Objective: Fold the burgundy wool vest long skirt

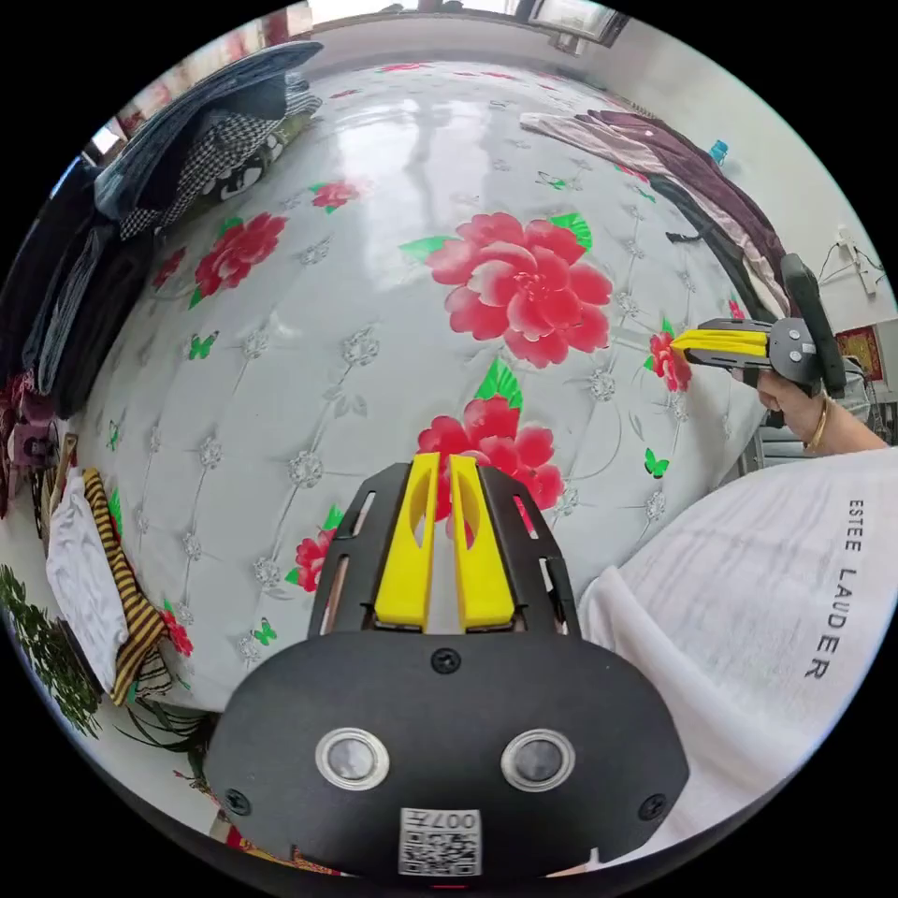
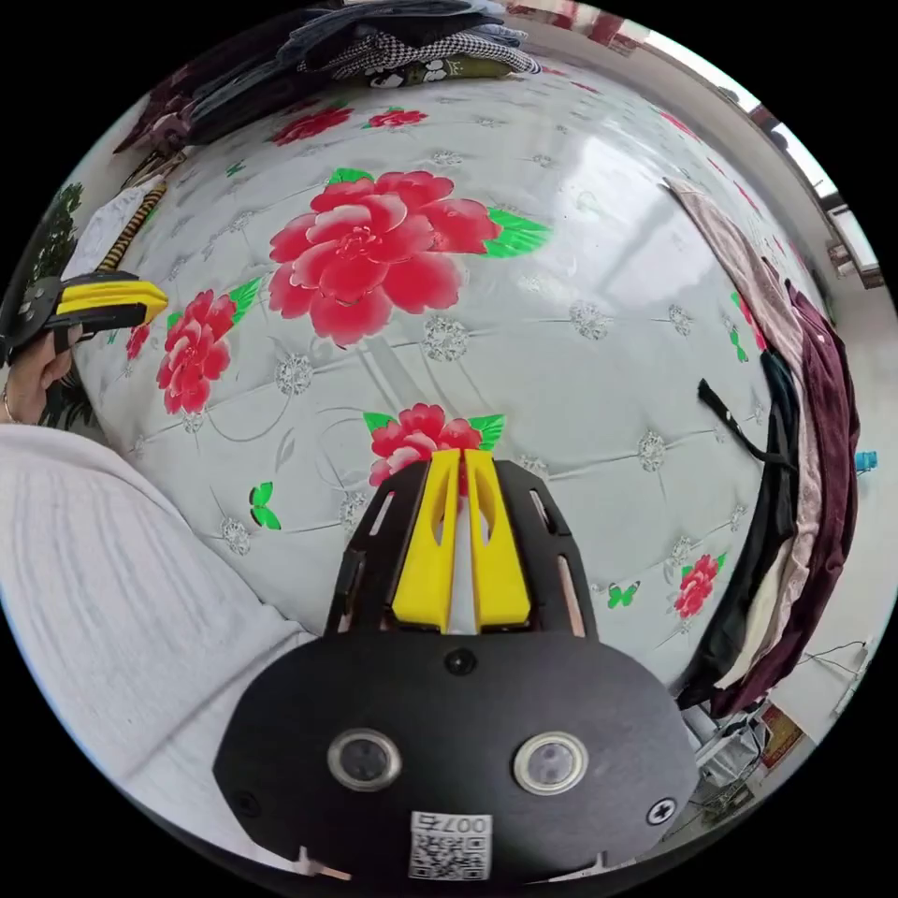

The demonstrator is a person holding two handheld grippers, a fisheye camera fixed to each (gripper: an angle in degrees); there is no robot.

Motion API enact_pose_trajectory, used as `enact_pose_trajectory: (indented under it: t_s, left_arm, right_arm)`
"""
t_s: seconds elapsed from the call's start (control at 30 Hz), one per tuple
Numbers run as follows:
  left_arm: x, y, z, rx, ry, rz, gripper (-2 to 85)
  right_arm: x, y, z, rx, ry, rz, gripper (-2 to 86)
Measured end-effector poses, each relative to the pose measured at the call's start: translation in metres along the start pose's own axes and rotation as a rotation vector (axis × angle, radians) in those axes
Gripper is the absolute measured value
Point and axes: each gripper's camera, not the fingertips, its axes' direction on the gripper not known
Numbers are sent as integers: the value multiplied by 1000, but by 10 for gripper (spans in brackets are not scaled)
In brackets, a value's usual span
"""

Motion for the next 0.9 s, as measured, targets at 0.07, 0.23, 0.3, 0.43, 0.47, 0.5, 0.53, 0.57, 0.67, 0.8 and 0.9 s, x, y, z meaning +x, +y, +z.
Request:
enact_pose_trajectory:
  t_s: [0.07,0.23,0.3,0.43,0.47,0.5,0.53,0.57,0.67,0.8,0.9]
  left_arm:
    - [22,-14,13,-58,-3,19,-8]
    - [68,-18,48,-152,-51,47,-9]
    - [78,-17,49,-129,-107,53,-9]
    - [74,-22,50,-134,-92,-18,-9]
    - [73,-25,50,-148,-84,-35,-9]
    - [72,-29,51,-166,-83,-36,-9]
    - [72,-31,51,-175,-84,-32,-9]
    - [72,-34,51,-196,-87,-35,-9]
    - [76,-41,49,-234,-119,-14,-9]
    - [77,-45,44,-258,-154,-43,-9]
    - [72,-43,36,-247,-154,-95,-9]
  right_arm:
    - [21,7,-5,41,-87,78,46]
    - [144,79,-55,370,-16,549,81]
    - [207,121,-84,456,174,705,90]
    - [293,162,-121,528,387,843,103]
    - [318,167,-128,526,426,860,106]
    - [343,170,-133,521,438,884,110]
    - [355,170,-134,516,438,896,111]
    - [378,170,-133,503,432,923,115]
    - [426,163,-119,453,338,980,116]
    - [463,159,-79,290,227,1038,95]
    - [455,172,-89,344,277,1070,66]
